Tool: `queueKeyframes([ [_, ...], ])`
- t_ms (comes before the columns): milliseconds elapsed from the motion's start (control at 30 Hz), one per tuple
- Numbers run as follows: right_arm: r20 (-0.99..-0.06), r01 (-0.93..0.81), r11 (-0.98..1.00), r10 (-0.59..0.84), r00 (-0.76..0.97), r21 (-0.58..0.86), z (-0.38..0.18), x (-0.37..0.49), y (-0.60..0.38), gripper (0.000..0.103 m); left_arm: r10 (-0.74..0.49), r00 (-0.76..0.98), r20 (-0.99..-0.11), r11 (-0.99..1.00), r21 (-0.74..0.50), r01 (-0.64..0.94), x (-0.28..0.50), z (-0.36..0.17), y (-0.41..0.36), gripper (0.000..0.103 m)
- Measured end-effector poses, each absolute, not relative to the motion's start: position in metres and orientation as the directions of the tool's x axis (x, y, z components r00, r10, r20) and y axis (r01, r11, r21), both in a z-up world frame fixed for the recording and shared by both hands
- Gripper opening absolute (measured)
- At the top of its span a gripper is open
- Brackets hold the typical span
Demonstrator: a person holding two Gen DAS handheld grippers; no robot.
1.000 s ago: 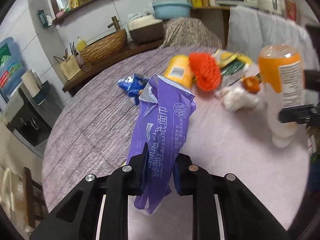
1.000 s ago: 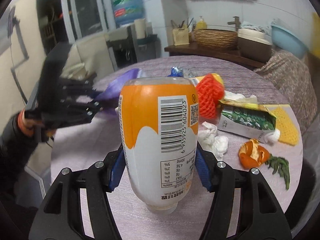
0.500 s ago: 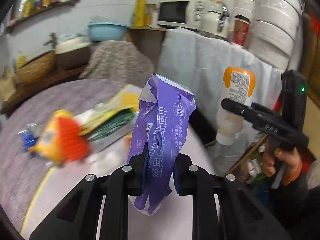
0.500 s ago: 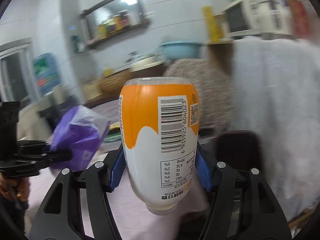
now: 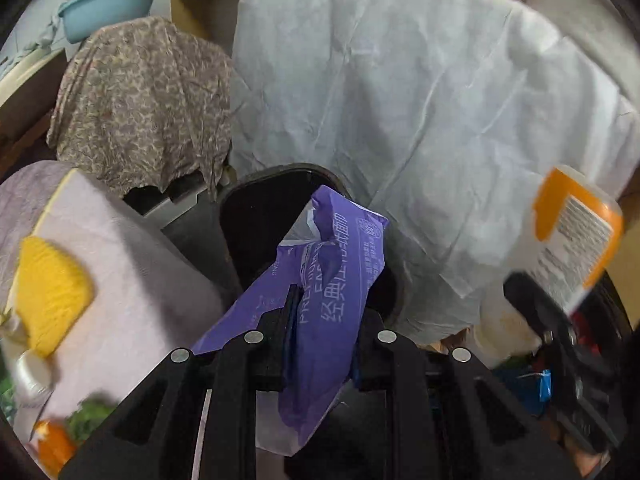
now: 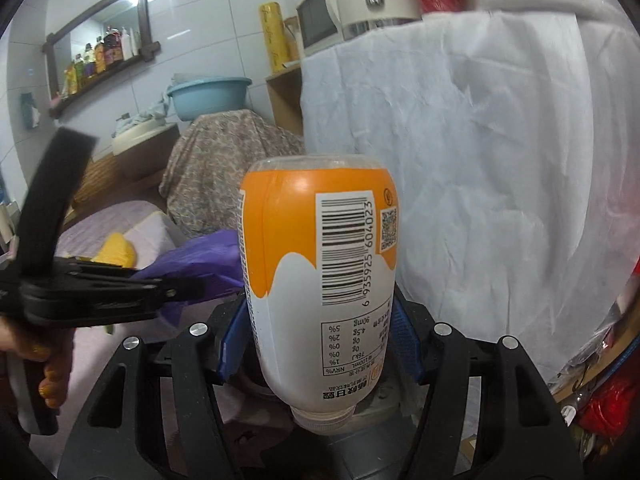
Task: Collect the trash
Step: 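Carry bottle and bag to the black bin and open both tools to drop them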
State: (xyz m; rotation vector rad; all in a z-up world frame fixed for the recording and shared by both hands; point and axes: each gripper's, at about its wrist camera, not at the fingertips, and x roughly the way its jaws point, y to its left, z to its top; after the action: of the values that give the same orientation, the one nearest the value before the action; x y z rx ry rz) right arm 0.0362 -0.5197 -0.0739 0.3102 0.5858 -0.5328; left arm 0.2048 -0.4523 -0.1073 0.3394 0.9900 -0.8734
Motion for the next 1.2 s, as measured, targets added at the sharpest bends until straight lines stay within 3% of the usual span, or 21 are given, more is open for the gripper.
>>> queueKeyframes([
  [300, -0.664, 0.597, 0.780, -0.348, 0.662, 0.186, -0.119, 0.043, -0.556, 0.062, -0.450, 0.187, -0.873, 0.655, -0.180, 0.734, 0.232, -0.149, -0.495, 0.020],
  [367, -0.682, 0.606, 0.773, -0.341, 0.647, 0.189, -0.128, 0.048, -0.562, 0.062, -0.421, 0.149, -0.895, 0.658, -0.188, 0.730, 0.234, -0.159, -0.502, 0.035],
  [400, -0.689, 0.610, 0.769, -0.336, 0.642, 0.193, -0.132, 0.051, -0.565, 0.062, -0.404, 0.156, -0.901, 0.666, -0.173, 0.726, 0.233, -0.161, -0.502, 0.058],
  [433, -0.696, 0.610, 0.767, -0.327, 0.640, 0.201, -0.137, 0.054, -0.568, 0.062, -0.405, 0.174, -0.898, 0.673, -0.163, 0.722, 0.234, -0.159, -0.501, 0.072],
  [500, -0.705, 0.611, 0.761, -0.310, 0.637, 0.218, -0.144, 0.058, -0.572, 0.062, -0.424, 0.211, -0.881, 0.682, -0.158, 0.714, 0.233, -0.148, -0.492, 0.078],
  [867, -0.760, 0.571, 0.775, -0.192, 0.621, 0.271, -0.172, 0.121, -0.583, 0.062, -0.492, 0.364, -0.791, 0.718, -0.132, 0.683, 0.222, -0.089, -0.443, 0.087],
  [1200, -0.945, 0.587, 0.799, -0.077, 0.319, 0.134, -0.267, 0.204, -0.580, 0.062, -0.530, 0.414, -0.740, 0.703, -0.111, 0.703, 0.201, -0.063, -0.409, 0.091],
])
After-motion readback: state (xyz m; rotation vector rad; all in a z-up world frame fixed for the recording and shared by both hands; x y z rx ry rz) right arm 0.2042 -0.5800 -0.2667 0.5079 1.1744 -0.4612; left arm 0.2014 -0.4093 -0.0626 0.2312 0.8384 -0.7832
